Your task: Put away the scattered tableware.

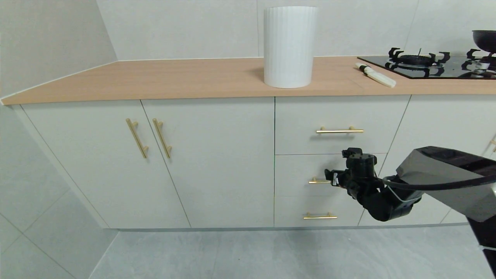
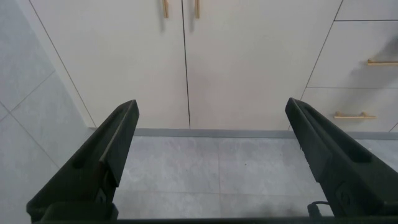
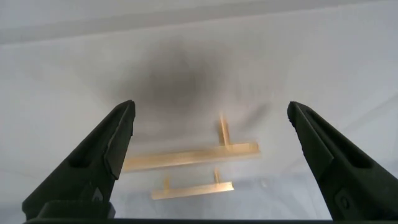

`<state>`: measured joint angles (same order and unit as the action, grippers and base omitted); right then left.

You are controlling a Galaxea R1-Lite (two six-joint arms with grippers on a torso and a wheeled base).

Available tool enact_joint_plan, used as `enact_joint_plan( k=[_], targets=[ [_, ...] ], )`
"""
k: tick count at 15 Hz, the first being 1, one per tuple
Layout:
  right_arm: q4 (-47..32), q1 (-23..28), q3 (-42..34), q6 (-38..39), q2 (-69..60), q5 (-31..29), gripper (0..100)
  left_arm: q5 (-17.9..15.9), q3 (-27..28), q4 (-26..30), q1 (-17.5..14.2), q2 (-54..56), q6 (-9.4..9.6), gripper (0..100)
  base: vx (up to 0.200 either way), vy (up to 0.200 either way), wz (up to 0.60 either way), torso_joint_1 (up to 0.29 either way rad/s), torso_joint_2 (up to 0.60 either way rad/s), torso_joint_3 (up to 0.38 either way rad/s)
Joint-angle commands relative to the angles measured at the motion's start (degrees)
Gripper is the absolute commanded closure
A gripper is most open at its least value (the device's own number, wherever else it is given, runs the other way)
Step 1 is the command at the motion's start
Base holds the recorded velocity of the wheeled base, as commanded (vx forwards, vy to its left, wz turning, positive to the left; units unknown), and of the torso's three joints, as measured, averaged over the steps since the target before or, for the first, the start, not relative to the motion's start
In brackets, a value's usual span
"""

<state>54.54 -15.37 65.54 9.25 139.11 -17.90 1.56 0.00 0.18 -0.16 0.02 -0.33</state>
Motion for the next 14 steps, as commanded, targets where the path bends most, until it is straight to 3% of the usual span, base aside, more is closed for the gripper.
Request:
enact_joint_plan(
  k=[1, 5, 10, 12, 14],
  targets=[
    [-0.3, -0.4, -12.2, -0.3, -14.8, 1.8, 0, 0.0, 0.0, 0.0, 0.0, 0.0, -0.02, 0, 0.000, 0.000, 0.00, 0.000, 0.00, 0.000],
    [-0.4, -1.6, -26.3, -1.5, -38.5, 0.8, 0, 0.0, 0.0, 0.0, 0.0, 0.0, -0.11, 0, 0.000, 0.000, 0.00, 0.000, 0.00, 0.000],
    [-0.8, -3.2, -40.9, -6.6, -68.8, -7.3, 0, 0.0, 0.0, 0.0, 0.0, 0.0, -0.02, 0, 0.000, 0.000, 0.00, 0.000, 0.00, 0.000],
    [-4.9, -3.1, -43.5, -10.8, -80.0, -8.7, 0, 0.0, 0.0, 0.0, 0.0, 0.0, -0.02, 0, 0.000, 0.000, 0.00, 0.000, 0.00, 0.000],
    [-15.2, 1.3, -44.4, -14.8, -93.4, -9.4, 0, 0.0, 0.0, 0.0, 0.0, 0.0, -0.02, 0, 0.000, 0.000, 0.00, 0.000, 0.00, 0.000]
  ],
)
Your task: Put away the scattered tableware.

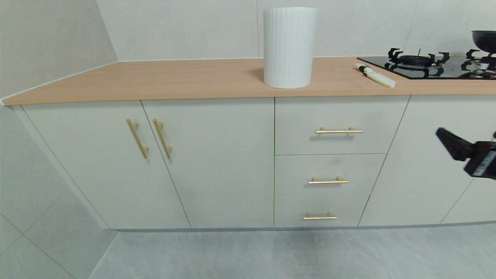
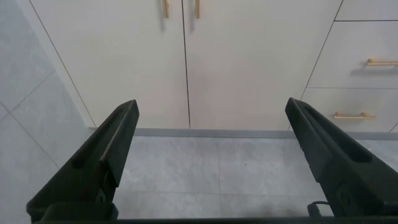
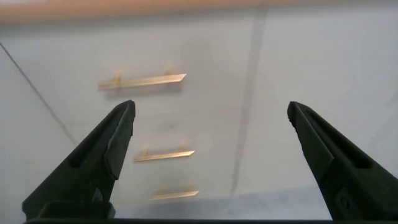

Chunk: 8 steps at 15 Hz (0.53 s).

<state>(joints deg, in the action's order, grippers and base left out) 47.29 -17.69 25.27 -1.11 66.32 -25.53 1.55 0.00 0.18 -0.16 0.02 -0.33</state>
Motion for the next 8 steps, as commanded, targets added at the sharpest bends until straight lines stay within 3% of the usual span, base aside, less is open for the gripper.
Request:
enact_joint_plan(
  k=[1, 4, 8],
  targets=[
    [-11.7, 6.7, -4.0, -4.5, -24.2, -1.6, 0, 0.0, 0.0, 0.0, 0.0, 0.0, -0.02, 0, 0.000, 0.000, 0.00, 0.000, 0.00, 0.000],
    [-31.0, 9.7, -2.8, -4.8, -42.1, -0.8, 0, 0.0, 0.0, 0.0, 0.0, 0.0, -0.02, 0, 0.000, 0.000, 0.00, 0.000, 0.00, 0.000],
    [-44.8, 15.0, 0.2, -5.0, -54.2, -0.6, 0, 0.0, 0.0, 0.0, 0.0, 0.0, -0.02, 0, 0.000, 0.000, 0.00, 0.000, 0.00, 0.000]
  ],
)
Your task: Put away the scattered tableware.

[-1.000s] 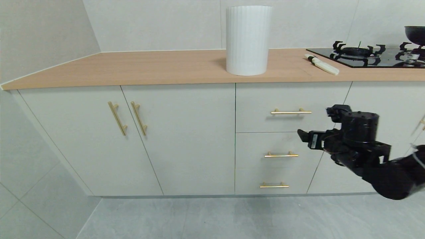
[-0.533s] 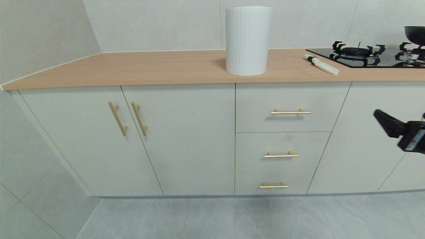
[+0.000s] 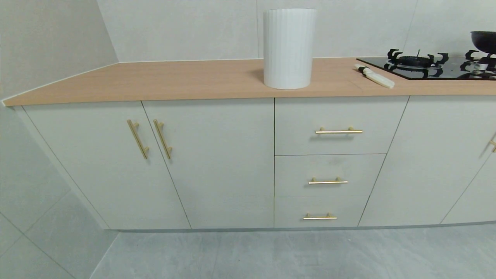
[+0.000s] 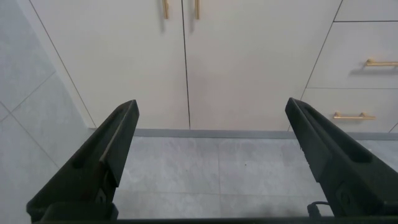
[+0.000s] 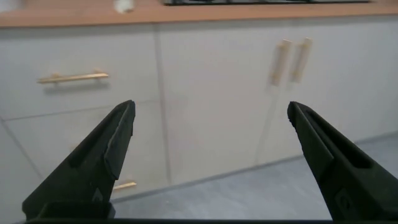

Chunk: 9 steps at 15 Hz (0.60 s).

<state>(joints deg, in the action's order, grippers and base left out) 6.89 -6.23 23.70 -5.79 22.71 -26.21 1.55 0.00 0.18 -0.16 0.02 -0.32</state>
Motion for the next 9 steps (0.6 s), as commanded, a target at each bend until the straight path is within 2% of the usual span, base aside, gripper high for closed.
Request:
enact_joint_plan(
  k=[1, 5, 8, 9],
  targets=[
    [-6.1, 4.6, 1.7, -1.9, -13.0, 0.6, 0, 0.0, 0.0, 0.0, 0.0, 0.0, -0.03, 0, 0.000, 0.000, 0.00, 0.000, 0.00, 0.000],
    [-13.0, 5.6, 0.0, -4.1, -22.3, 6.8, 0, 0.0, 0.0, 0.0, 0.0, 0.0, -0.03, 0, 0.000, 0.000, 0.00, 0.000, 0.00, 0.000],
    [-12.6, 6.0, -4.5, -3.7, -22.7, 10.5, 0, 0.0, 0.0, 0.0, 0.0, 0.0, -0.03, 0, 0.000, 0.000, 0.00, 0.000, 0.00, 0.000],
    [-12.2, 6.0, -7.9, -3.6, -22.7, 13.4, 0, 0.0, 0.0, 0.0, 0.0, 0.0, -0.12, 0, 0.000, 0.000, 0.00, 0.000, 0.00, 0.000]
  ],
)
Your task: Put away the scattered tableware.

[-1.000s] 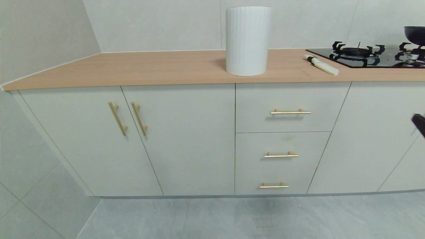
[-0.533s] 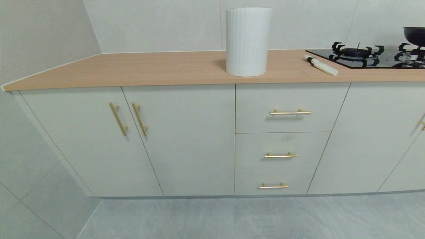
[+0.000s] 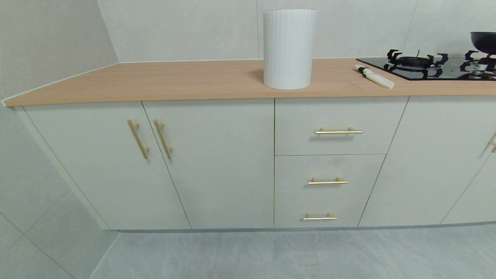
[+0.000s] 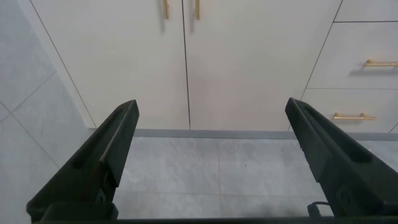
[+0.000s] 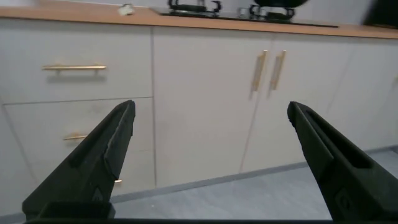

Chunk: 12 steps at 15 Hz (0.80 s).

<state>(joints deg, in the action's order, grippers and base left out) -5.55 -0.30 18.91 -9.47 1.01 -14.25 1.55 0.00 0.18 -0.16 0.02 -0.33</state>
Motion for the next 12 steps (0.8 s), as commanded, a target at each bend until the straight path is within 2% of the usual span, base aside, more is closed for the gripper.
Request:
enact_joint_plan(
  k=[1, 3, 4, 5, 12],
  targets=[
    [2.1, 0.0, -7.0, 0.7, -1.0, 4.4, 0, 0.0, 0.0, 0.0, 0.0, 0.0, -0.02, 0, 0.000, 0.000, 0.00, 0.000, 0.00, 0.000],
    [6.2, 0.0, -11.8, 2.1, -1.0, 8.5, 0, 0.0, 0.0, 0.0, 0.0, 0.0, -0.11, 0, 0.000, 0.000, 0.00, 0.000, 0.00, 0.000],
    [8.9, 0.0, -15.9, 2.5, -1.0, 12.5, 0, 0.0, 0.0, 0.0, 0.0, 0.0, -0.02, 0, 0.000, 0.000, 0.00, 0.000, 0.00, 0.000],
    [9.1, 0.0, -17.7, 3.3, -1.0, 13.5, 0, 0.0, 0.0, 0.0, 0.0, 0.0, -0.02, 0, 0.000, 0.000, 0.00, 0.000, 0.00, 0.000],
    [5.6, 0.0, -18.8, 7.0, -1.0, 17.6, 0, 0.0, 0.0, 0.0, 0.0, 0.0, -0.02, 0, 0.000, 0.000, 0.00, 0.000, 0.00, 0.000]
  ],
)
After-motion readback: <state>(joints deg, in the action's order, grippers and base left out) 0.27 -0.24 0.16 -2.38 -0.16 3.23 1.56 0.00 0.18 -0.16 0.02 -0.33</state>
